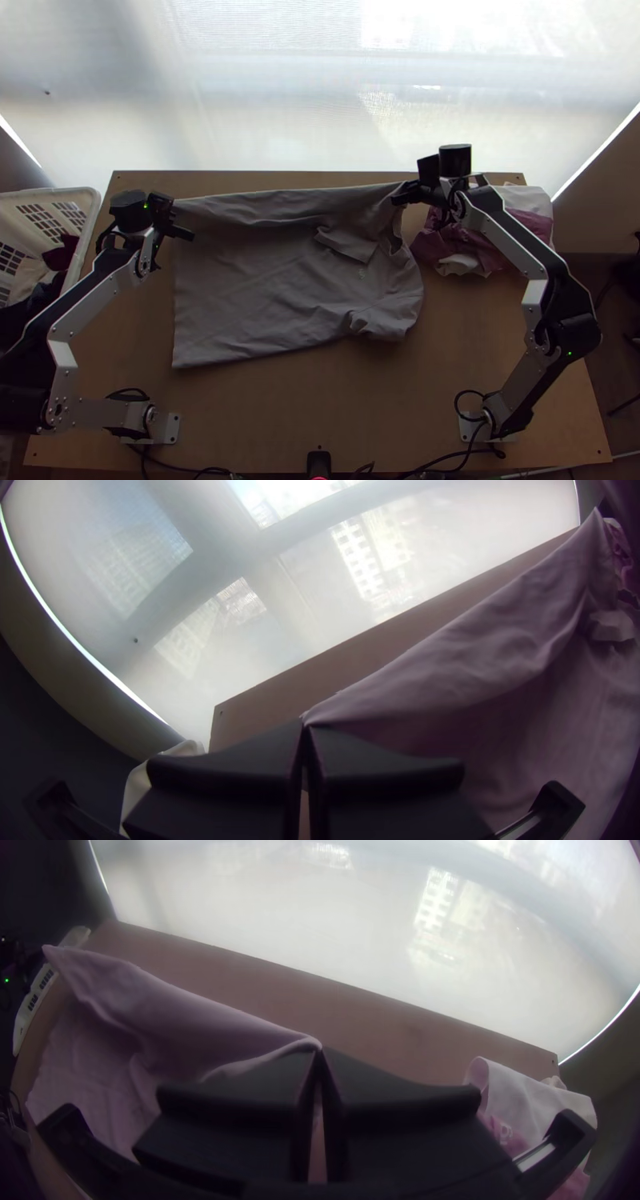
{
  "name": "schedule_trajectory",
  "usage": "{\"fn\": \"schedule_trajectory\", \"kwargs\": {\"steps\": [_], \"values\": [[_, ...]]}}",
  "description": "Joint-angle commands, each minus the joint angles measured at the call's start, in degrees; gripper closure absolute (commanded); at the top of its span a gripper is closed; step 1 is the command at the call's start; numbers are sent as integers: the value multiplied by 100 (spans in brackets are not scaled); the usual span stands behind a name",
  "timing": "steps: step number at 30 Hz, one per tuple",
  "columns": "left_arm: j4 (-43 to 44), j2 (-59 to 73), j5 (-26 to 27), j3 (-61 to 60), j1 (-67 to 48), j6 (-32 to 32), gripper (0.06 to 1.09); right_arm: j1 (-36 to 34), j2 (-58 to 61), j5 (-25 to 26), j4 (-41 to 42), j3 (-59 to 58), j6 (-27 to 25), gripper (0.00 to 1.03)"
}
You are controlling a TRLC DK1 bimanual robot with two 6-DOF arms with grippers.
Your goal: Fold the t-shirt
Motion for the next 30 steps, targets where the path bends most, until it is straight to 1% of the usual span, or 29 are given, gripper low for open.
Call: {"fn": "schedule_trajectory", "kwargs": {"steps": [1, 6, 9, 12, 16, 19, 22, 26, 30], "values": [[-37, -532, -5, -750, -21, 180, 104, -31, -4, 12, -112, -314, -26, 100], [-265, -1094, 3, -1225, -74, 391, 104, -66, -224, 12, -112, -613, 9, 100], [-696, -1358, 47, -1322, 5, 382, 104, -84, -312, 12, -287, -674, -26, 100], [-749, -1516, 135, -1647, -57, 497, 104, -119, -329, 12, -331, -850, -52, 100], [-749, -1314, 153, -1735, -162, 479, 104, -93, -224, 12, -402, -964, -166, 100], [-995, -1041, 153, -1700, -461, 444, 104, -40, -92, 12, -560, -955, -202, 100], [-1012, -918, 144, -1691, -725, 374, 104, -13, -39, 12, -569, -1043, -202, 100], [-1197, -778, 144, -1638, -848, 356, 104, 48, -4, 12, -569, -1158, -228, 100], [-1373, -602, 135, -1621, -865, 374, 104, 92, 137, 20, -569, -1166, -360, 100]]}}
